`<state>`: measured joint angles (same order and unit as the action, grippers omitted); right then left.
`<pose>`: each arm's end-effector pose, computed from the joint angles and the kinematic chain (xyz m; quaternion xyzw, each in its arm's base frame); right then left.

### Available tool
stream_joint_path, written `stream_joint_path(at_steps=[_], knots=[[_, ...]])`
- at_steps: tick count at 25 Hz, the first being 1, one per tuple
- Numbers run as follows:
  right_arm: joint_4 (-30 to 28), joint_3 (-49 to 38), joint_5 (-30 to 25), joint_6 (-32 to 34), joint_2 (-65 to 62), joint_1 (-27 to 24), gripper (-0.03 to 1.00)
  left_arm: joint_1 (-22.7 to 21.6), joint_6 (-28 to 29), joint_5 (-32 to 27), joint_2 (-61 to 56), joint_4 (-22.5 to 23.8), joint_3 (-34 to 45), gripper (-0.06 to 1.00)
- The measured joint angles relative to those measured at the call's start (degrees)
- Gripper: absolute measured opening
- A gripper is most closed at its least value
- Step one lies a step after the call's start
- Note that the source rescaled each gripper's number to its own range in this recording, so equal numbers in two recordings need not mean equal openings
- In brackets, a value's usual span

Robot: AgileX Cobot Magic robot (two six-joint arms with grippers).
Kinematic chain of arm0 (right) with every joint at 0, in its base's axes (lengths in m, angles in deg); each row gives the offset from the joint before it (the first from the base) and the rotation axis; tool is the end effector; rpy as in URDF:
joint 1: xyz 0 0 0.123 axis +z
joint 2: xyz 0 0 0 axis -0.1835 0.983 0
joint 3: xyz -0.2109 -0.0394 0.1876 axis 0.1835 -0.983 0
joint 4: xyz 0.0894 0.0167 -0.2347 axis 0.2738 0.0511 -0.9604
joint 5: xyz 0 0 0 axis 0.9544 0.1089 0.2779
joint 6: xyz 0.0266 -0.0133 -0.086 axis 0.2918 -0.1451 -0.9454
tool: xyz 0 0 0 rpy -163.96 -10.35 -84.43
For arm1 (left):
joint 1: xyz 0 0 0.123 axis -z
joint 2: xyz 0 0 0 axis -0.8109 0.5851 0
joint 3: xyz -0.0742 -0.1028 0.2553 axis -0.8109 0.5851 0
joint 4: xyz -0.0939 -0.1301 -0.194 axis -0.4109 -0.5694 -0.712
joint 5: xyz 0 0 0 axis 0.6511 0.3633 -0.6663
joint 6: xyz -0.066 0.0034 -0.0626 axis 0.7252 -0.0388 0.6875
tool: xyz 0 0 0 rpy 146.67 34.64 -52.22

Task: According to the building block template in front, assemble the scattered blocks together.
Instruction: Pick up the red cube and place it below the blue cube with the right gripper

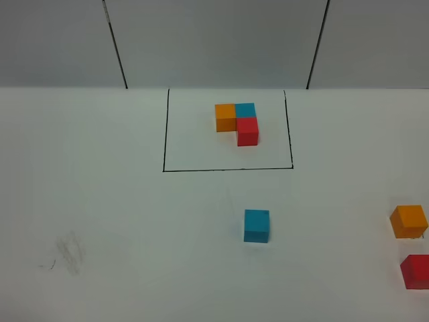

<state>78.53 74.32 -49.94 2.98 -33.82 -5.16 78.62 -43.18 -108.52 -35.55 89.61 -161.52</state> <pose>-0.0062 -0.0112 0.2782 -0.0295 0.8501 -0.0366 0.5245 -0.0513 0.0522 0.4818 0.1967 0.7092 0.0923 0.6707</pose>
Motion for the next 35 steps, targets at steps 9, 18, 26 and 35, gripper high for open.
stream_joint_path(at_steps=[9, 18, 26, 35], knots=[[0.0, 0.0, 0.0, 0.0, 0.0, 0.0, 0.0, -16.22, 3.34, 0.0, -11.62, -16.47, 17.08, 0.67], [0.0, 0.0, 0.0, 0.0, 0.0, 0.0, 0.0, -24.87, 11.1, 2.46, -20.5, -18.38, 36.11, 0.66], [0.0, 0.0, 0.0, 0.0, 0.0, 0.0, 0.0, -24.87, 18.31, 6.92, -20.67, -16.67, 48.0, 0.66], [0.0, 0.0, 0.0, 0.0, 0.0, 0.0, 0.0, -24.98, 19.66, 7.28, -20.72, -16.02, 48.74, 0.66]])
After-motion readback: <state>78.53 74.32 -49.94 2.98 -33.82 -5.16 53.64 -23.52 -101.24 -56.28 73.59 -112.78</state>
